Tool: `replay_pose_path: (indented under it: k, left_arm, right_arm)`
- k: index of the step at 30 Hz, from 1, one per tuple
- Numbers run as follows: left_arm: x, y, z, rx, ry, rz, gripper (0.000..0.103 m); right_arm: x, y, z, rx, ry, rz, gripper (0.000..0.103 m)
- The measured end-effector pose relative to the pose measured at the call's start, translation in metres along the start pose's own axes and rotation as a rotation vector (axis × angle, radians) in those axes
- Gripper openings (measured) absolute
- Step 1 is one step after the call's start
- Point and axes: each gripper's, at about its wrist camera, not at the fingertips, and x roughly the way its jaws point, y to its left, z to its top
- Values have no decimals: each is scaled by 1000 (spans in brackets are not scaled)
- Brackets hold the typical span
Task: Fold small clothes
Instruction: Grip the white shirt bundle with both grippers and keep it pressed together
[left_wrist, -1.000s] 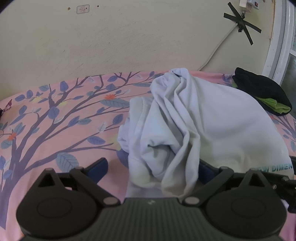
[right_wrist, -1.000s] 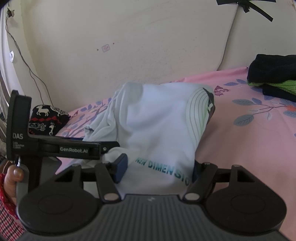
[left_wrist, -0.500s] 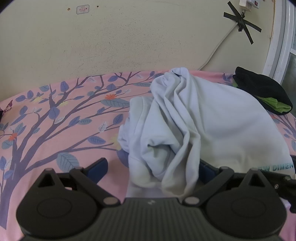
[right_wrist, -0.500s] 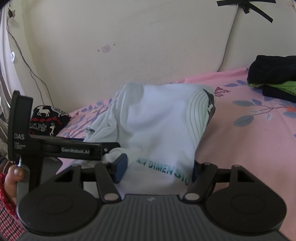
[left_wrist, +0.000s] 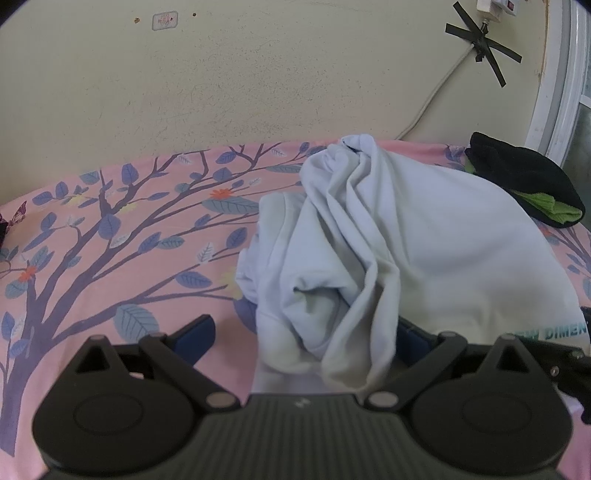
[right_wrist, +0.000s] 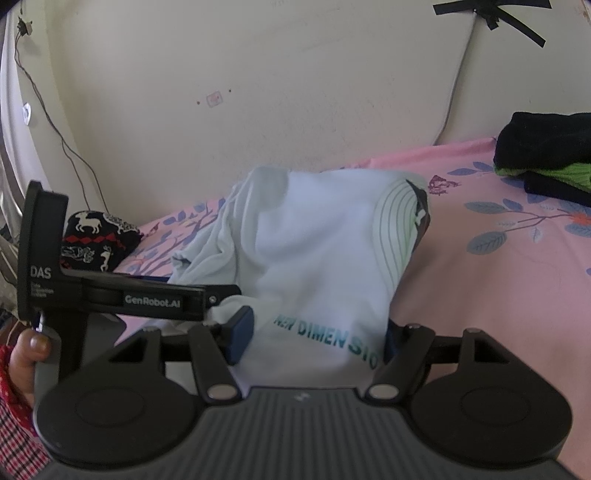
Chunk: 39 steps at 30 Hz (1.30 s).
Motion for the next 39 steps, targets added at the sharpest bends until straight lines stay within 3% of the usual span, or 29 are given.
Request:
replay_pose_path:
  k: [39]
  left_arm:
    - [-1, -1, 0, 6, -4, -1, 99]
  right_arm:
    - [-2, 0, 1, -1, -5, 1, 70]
